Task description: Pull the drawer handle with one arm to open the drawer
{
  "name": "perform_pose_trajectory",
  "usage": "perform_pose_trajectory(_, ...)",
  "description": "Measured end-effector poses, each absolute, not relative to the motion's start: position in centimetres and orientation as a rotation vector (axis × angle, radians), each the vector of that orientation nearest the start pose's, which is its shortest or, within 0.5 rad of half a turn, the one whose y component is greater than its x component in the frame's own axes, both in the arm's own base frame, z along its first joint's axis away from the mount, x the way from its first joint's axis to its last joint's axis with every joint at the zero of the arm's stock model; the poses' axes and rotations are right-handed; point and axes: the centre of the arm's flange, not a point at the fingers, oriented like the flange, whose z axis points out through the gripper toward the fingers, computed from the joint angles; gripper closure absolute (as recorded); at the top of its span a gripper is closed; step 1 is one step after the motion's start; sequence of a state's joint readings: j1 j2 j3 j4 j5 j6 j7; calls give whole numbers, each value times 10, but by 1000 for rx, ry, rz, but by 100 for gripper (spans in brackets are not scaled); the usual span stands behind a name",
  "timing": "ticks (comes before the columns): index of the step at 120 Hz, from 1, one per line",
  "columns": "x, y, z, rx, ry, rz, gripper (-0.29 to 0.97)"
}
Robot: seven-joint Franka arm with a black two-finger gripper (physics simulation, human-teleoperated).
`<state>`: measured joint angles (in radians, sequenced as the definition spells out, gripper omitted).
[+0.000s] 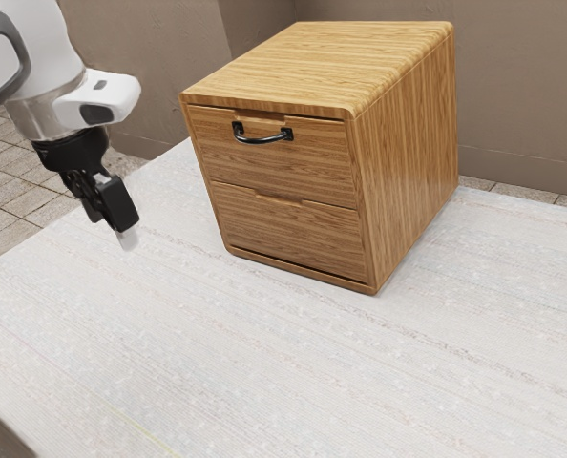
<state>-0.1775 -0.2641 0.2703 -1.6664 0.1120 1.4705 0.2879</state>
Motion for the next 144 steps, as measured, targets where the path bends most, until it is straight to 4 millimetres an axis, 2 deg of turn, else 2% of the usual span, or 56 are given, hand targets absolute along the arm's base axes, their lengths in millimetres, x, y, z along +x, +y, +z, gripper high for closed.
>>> perform_pose_trajectory(5, 438, 62, 692, -3052, 362, -61, 0)
perform_pose_trajectory(9, 428, 49, 695, -3038, 448, -104, 0)
perform_pose_trajectory(20, 408, -2, 702, -2905, 818, -246, 0)
perform_pose_trajectory(28, 397, -29, 686, -2830, 1024, -253, 0)
perform_pose_trajectory(36, 396, -42, 670, -2775, 1141, -232, 0)
perform_pose_trajectory(43, 400, -32, 666, -2748, 1203, -237, 0)
perform_pose_trajectory(59, 417, 10, 667, -2651, 1384, -306, 0)
perform_pose_trajectory(73, 433, 7, 670, -2462, 1610, -353, 0)
perform_pose_trajectory(88, 483, 10, 659, -2351, 1704, -372, 0)
perform_pose_trajectory(98, 507, 15, 669, -2294, 1723, -451, 0)
perform_pose_trajectory(105, 518, 23, 679, -2257, 1718, -500, 0)
perform_pose_trajectory(118, 532, 44, 684, -2220, 1708, -536, 0)
perform_pose_trajectory(134, 556, 34, 682, -2140, 1763, -546, 0)
perform_pose_trajectory(144, 562, 34, 680, -2104, 1791, -555, 0)
